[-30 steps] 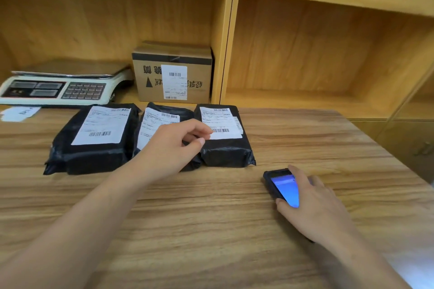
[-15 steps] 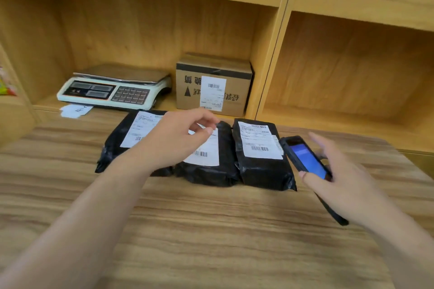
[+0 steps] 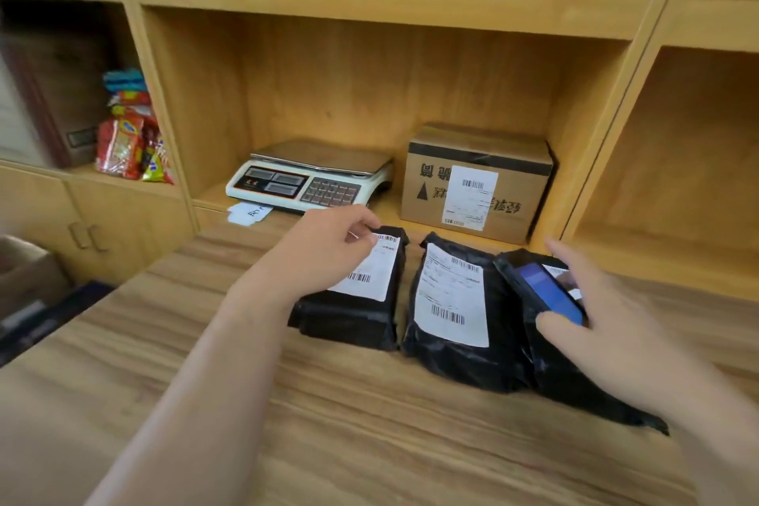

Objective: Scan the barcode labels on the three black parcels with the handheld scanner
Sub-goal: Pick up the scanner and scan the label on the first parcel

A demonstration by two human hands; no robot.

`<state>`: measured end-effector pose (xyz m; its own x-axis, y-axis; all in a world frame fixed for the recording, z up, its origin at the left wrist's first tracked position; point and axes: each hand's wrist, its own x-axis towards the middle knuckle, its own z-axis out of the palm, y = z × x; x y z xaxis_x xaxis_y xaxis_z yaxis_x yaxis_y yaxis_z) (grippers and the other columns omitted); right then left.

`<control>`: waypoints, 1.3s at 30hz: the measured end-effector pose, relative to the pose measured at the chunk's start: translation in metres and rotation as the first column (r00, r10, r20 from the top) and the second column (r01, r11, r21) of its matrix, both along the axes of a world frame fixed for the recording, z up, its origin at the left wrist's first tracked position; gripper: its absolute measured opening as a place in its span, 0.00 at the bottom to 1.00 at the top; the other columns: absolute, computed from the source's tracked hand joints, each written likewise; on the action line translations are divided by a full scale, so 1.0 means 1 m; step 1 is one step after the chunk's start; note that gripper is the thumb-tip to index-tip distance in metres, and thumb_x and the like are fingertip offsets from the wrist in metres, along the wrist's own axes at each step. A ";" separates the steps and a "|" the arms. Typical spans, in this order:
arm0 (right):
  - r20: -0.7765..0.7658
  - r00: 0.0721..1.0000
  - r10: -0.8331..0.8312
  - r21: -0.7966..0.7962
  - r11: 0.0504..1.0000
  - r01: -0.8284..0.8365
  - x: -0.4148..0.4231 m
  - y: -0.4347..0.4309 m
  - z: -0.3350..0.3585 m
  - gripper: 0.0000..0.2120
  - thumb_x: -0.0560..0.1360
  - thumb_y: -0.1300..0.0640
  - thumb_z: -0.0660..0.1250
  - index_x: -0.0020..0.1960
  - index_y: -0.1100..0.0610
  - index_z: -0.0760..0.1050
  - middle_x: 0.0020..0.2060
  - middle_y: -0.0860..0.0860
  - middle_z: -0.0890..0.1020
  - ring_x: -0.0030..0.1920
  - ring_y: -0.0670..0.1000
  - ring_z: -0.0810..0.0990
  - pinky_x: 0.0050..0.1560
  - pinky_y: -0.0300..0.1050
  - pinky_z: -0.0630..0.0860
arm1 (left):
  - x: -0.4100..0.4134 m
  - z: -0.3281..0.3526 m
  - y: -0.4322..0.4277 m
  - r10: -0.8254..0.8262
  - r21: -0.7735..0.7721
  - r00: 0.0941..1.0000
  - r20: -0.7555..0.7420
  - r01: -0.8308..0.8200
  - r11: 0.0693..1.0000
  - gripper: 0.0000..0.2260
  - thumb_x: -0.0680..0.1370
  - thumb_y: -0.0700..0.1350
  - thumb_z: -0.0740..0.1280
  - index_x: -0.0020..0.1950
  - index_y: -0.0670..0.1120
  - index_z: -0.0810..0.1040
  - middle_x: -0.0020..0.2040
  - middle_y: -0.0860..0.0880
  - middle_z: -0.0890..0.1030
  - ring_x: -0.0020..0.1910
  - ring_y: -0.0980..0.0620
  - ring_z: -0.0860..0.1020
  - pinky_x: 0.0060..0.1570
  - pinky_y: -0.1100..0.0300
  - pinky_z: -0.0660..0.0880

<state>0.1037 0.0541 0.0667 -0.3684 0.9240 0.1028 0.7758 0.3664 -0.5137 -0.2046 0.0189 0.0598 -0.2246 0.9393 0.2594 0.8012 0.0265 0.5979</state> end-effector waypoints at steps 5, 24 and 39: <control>0.032 0.999 0.042 -0.044 0.998 -0.040 -0.011 0.008 -0.007 0.41 0.65 0.39 0.59 0.76 0.32 0.48 0.69 0.43 0.70 0.59 0.48 0.72 0.56 0.50 0.69 | -0.023 -0.022 0.012 0.128 -0.079 0.992 -0.018 -0.129 0.988 0.14 0.82 0.49 0.65 0.66 0.53 0.79 0.61 0.53 0.83 0.62 0.51 0.79 0.64 0.52 0.75; 0.080 0.995 0.062 -0.027 0.998 -0.060 -0.012 0.011 -0.008 0.43 0.65 0.39 0.61 0.75 0.31 0.45 0.70 0.42 0.67 0.58 0.48 0.71 0.52 0.49 0.70 | -0.038 -0.063 0.028 0.368 -0.274 0.908 0.201 -0.309 0.911 0.15 0.80 0.56 0.66 0.48 0.45 0.81 0.47 0.47 0.84 0.45 0.50 0.80 0.42 0.54 0.75; 0.097 0.992 0.083 -0.016 0.997 -0.082 -0.013 0.006 -0.009 0.44 0.68 0.43 0.65 0.76 0.30 0.44 0.70 0.41 0.66 0.61 0.49 0.71 0.53 0.48 0.69 | -0.044 -0.073 0.035 0.342 -0.211 0.867 0.362 -0.281 0.936 0.16 0.76 0.52 0.75 0.40 0.41 0.78 0.41 0.45 0.84 0.40 0.45 0.79 0.39 0.55 0.72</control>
